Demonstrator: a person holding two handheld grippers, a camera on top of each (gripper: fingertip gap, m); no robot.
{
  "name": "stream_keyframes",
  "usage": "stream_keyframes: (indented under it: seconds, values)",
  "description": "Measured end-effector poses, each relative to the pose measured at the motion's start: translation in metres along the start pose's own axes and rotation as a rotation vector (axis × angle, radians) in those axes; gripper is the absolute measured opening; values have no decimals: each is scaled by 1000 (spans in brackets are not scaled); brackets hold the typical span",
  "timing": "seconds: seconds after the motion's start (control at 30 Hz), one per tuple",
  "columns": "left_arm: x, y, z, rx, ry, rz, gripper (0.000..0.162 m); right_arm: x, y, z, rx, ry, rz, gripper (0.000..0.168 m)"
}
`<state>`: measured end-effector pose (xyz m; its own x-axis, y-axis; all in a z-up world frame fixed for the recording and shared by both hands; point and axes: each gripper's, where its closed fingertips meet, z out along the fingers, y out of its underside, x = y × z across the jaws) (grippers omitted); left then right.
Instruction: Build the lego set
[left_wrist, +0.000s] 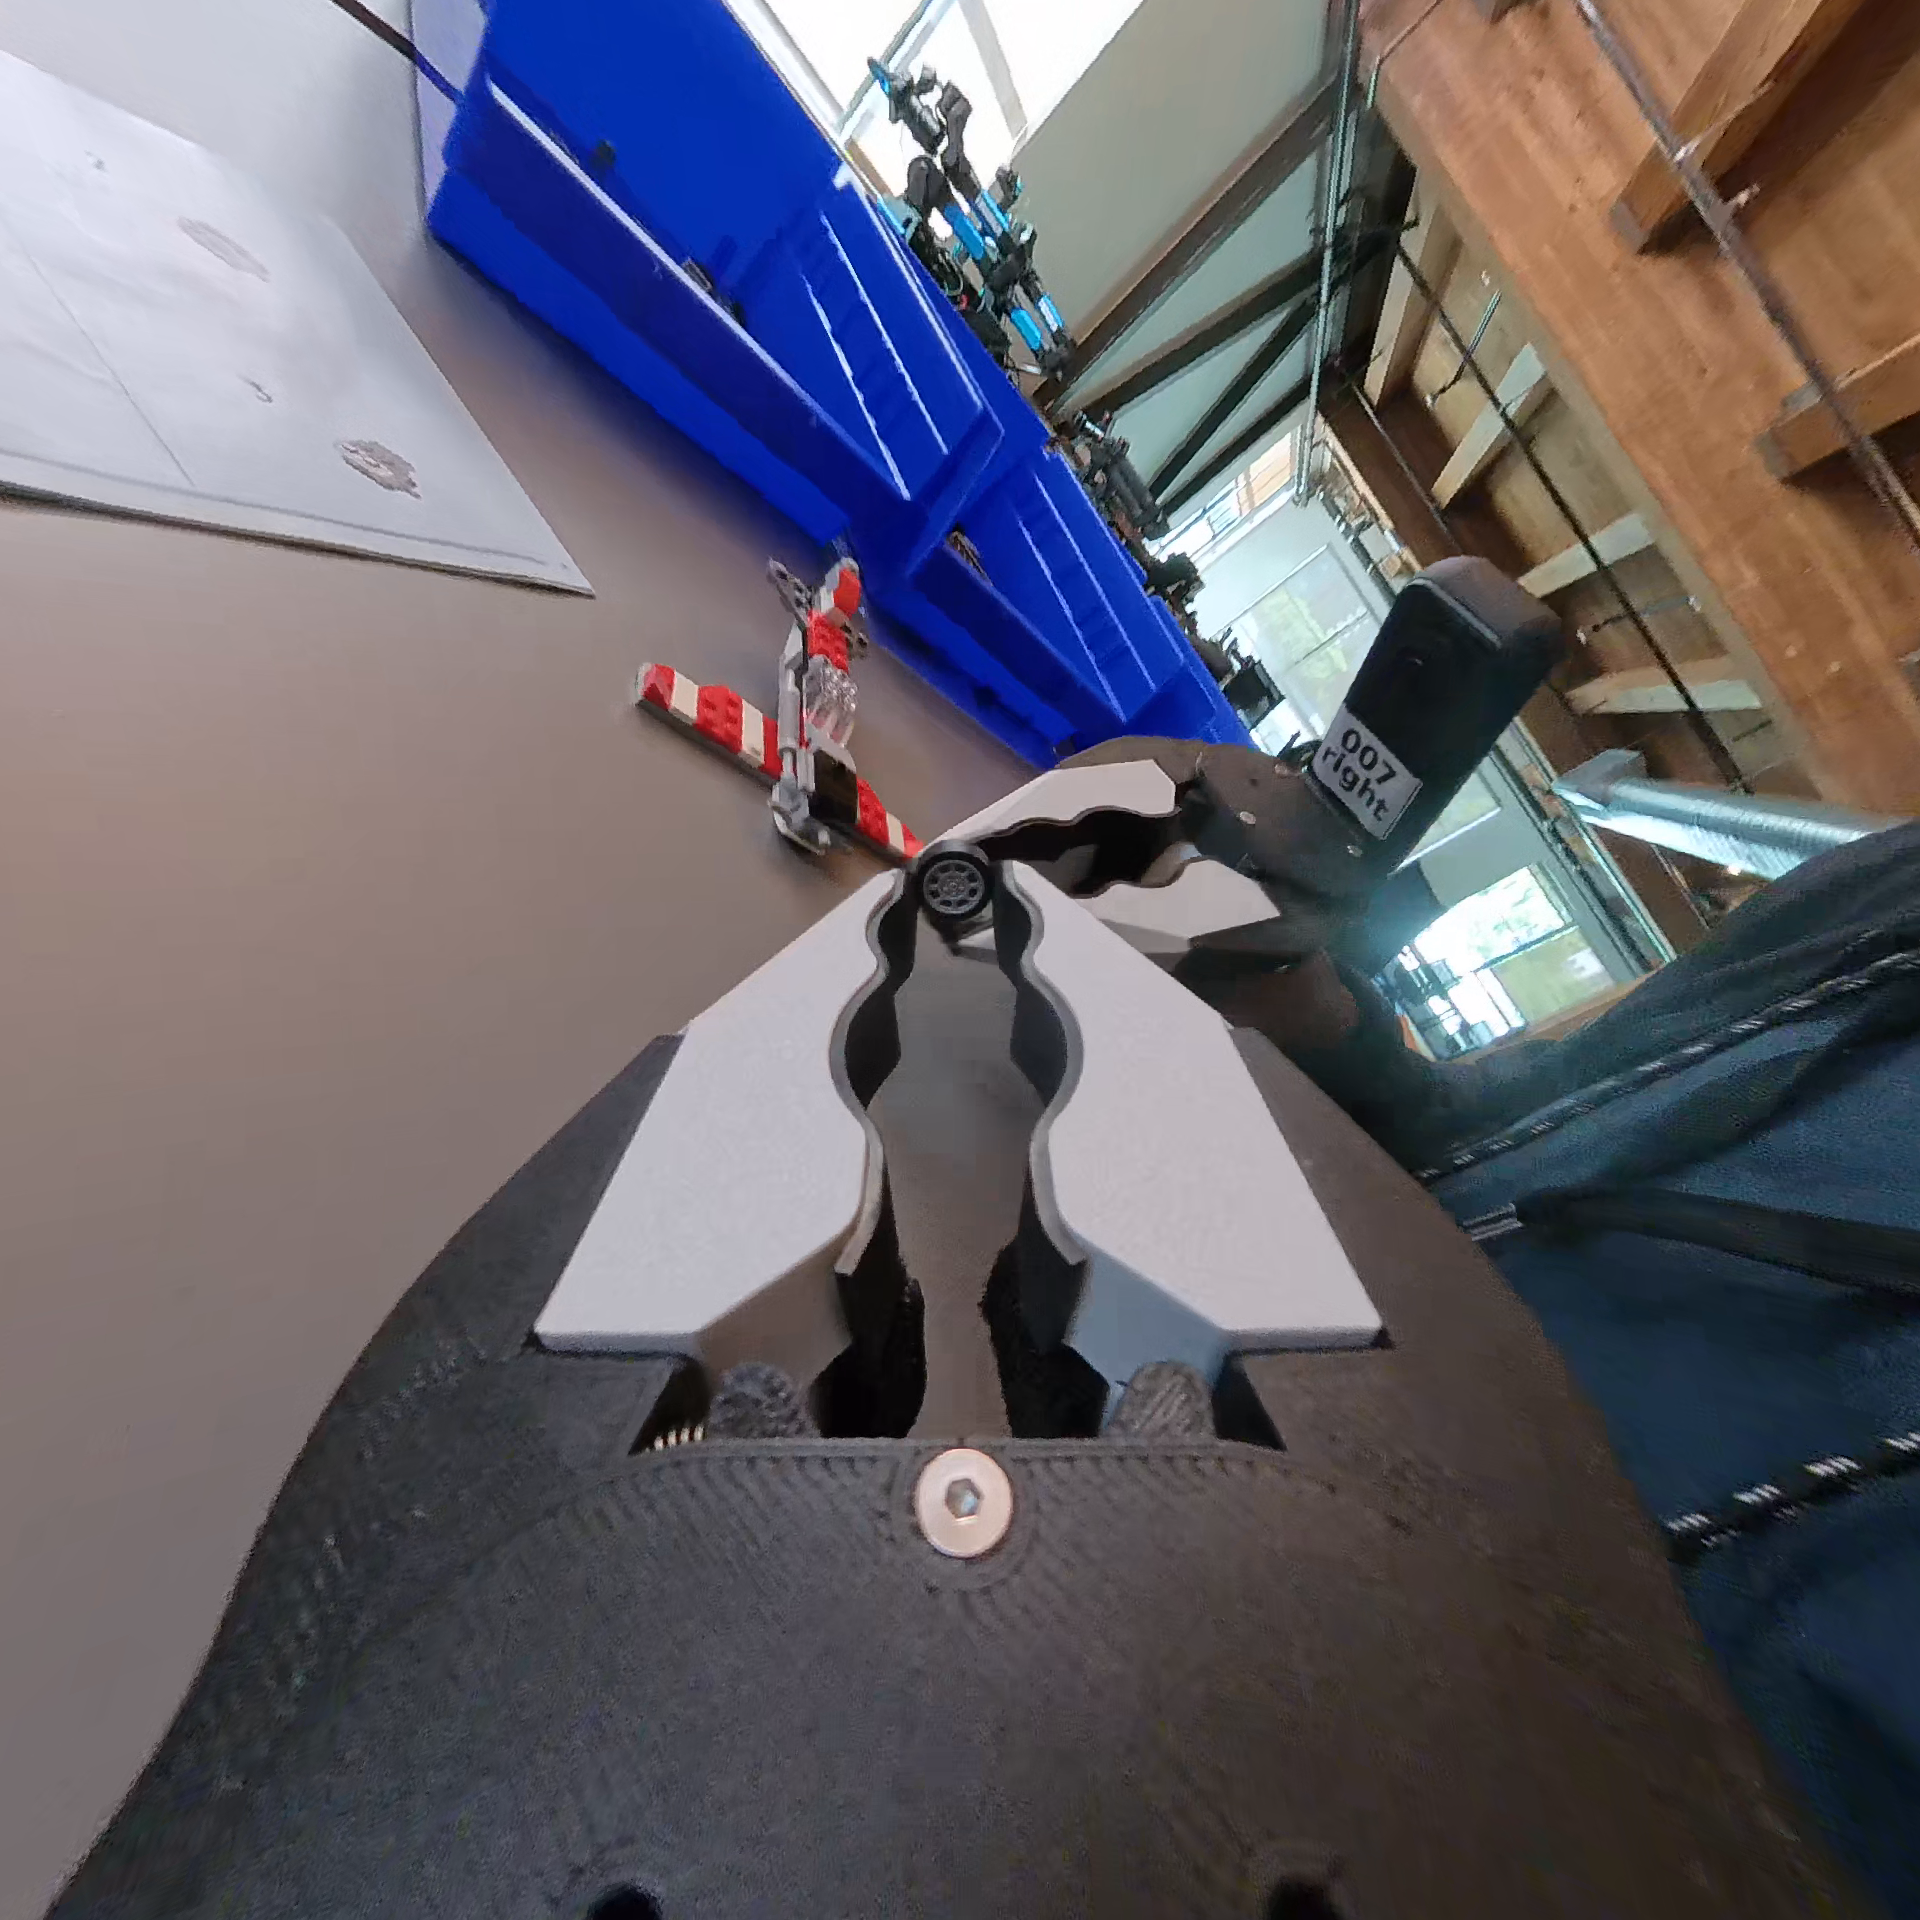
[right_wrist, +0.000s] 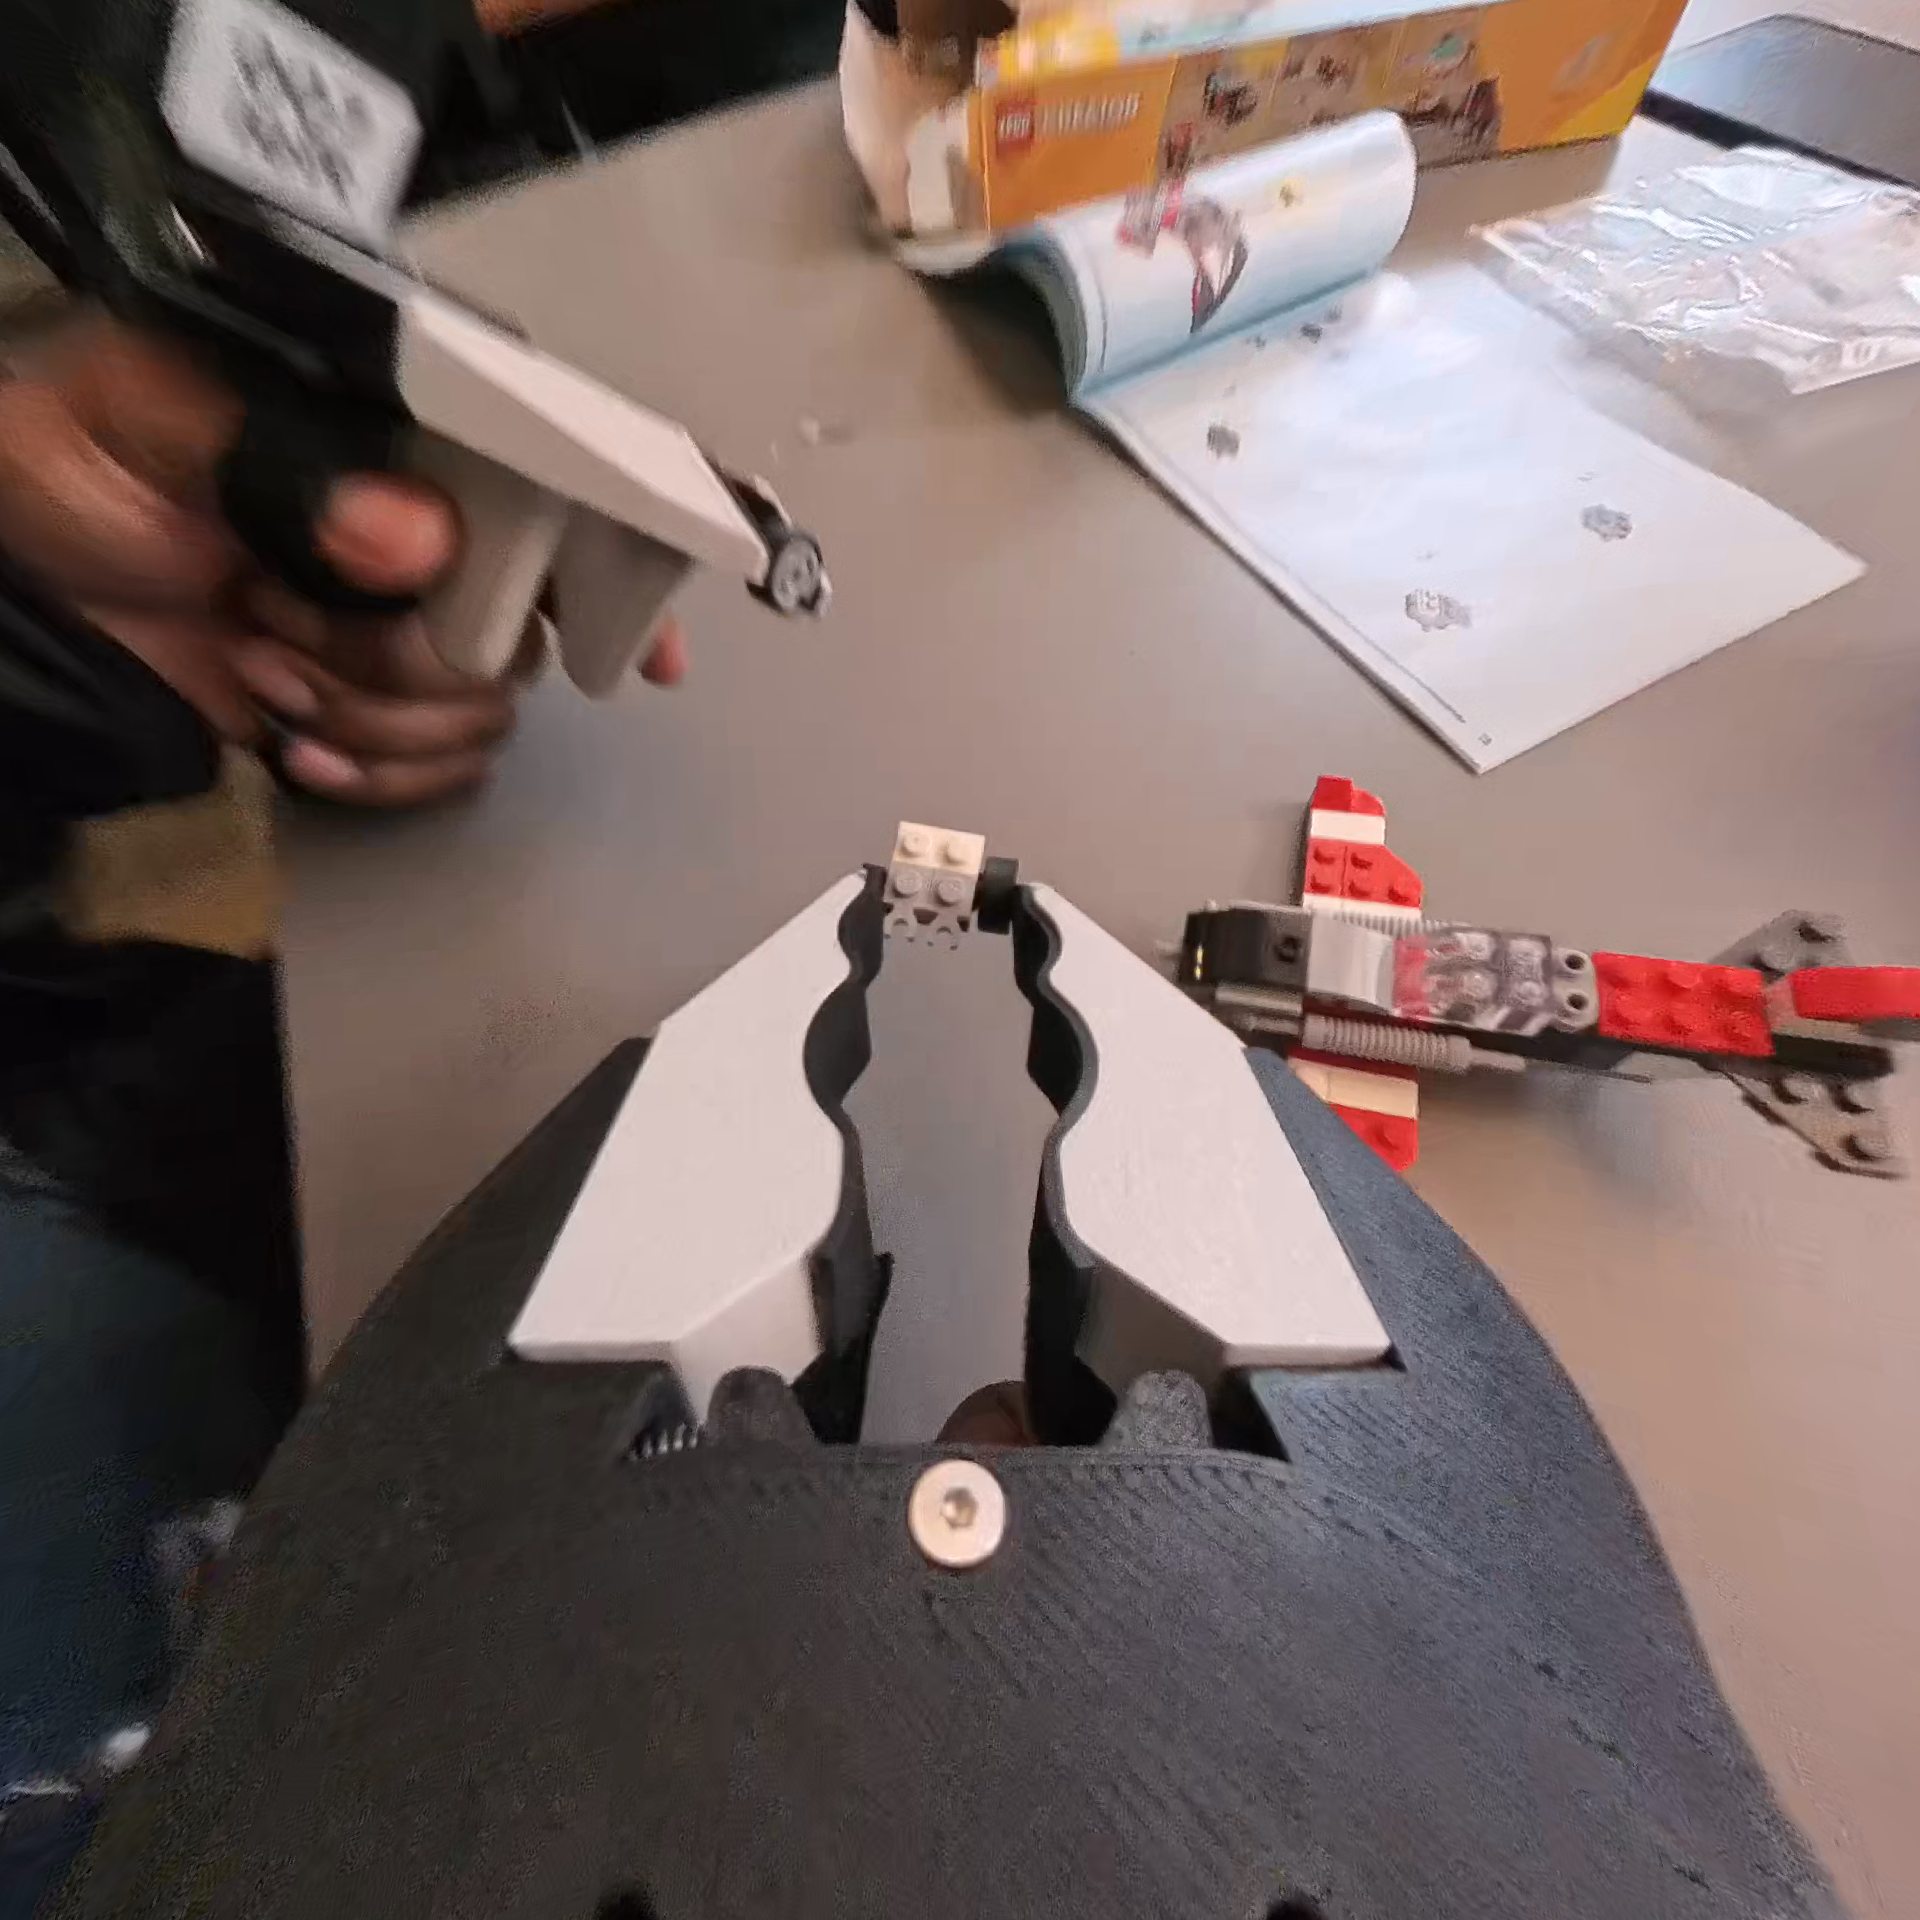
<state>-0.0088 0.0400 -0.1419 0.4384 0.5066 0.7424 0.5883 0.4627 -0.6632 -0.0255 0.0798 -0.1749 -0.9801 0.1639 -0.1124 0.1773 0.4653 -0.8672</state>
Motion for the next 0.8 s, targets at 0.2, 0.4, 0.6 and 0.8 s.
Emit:
stream_keyframes:
  seconds: [0.2,0.4,0.6,0.8]
  values:
    - [12,-16,15,59,50,10,14,8,-32,-11,137,-25,122,25]
    - [46,-22,27,134,109,158,14,3,-55,-35,261,27,146,25]
    - [74,-17,22,176,112,282,14,-12,-70,-58,383,73,170,25]
    - [94,0,13,252,170,172,14,-34,-76,-78,463,168,68,24]
